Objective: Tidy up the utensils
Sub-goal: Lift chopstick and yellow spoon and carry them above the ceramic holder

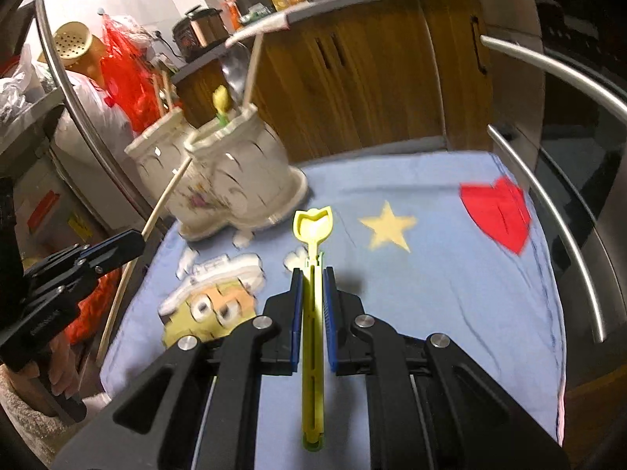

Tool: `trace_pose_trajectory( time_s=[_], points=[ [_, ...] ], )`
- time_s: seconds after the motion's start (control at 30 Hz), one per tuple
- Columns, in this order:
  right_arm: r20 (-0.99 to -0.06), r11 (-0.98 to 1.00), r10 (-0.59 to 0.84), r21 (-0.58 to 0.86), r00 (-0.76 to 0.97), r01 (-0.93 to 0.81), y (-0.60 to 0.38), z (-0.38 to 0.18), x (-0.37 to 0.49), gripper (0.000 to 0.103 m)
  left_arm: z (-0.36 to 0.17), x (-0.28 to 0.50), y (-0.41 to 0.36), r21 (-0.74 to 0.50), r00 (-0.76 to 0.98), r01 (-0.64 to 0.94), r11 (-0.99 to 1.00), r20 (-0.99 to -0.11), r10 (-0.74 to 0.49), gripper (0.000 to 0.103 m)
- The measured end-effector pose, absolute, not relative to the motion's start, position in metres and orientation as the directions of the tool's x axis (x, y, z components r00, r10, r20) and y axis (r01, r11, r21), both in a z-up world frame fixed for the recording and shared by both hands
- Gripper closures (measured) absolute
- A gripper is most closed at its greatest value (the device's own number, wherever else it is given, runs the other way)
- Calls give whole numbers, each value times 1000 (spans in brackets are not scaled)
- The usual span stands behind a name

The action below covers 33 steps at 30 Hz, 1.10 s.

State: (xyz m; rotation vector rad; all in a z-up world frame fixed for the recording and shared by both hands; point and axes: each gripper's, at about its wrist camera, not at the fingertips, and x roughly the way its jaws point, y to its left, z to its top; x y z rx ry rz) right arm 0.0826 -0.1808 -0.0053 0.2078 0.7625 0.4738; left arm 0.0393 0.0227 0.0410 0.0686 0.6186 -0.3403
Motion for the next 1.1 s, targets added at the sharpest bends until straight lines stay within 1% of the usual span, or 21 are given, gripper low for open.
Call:
trace_pose_trajectory(
  time_s=[0.17,0.23,0.4,0.6,0.7,0.87,1.0,1.1],
  points=[
    [-538,855,518,358,665,-376,-162,19,94,93,76,43,46,-36,826,305,952,-487,-283,97],
    [-508,845,534,351,676,-404,-152,31,102,93,86,48,53,-35,840,296,954,-467,-278,97],
    [-454,848,530,273,716,-454,-126,59,122,93,107,65,62,-9,870,276,961,-422,-254,97],
    [-366,832,554,250,747,-495,-108,84,145,93,132,82,80,-2,912,230,973,-350,-216,97],
    [-306,813,581,256,754,-522,-102,91,155,93,146,90,92,-14,935,204,979,-295,-199,97],
    [-221,768,633,297,742,-567,-91,94,175,93,147,108,106,-50,947,186,981,-256,-193,97],
    [-161,773,621,288,767,-565,-83,90,186,93,136,127,121,-111,956,165,980,-225,-187,97],
    [-142,794,592,269,793,-545,-76,83,191,93,125,138,128,-157,959,171,973,-201,-201,97]
  ],
)
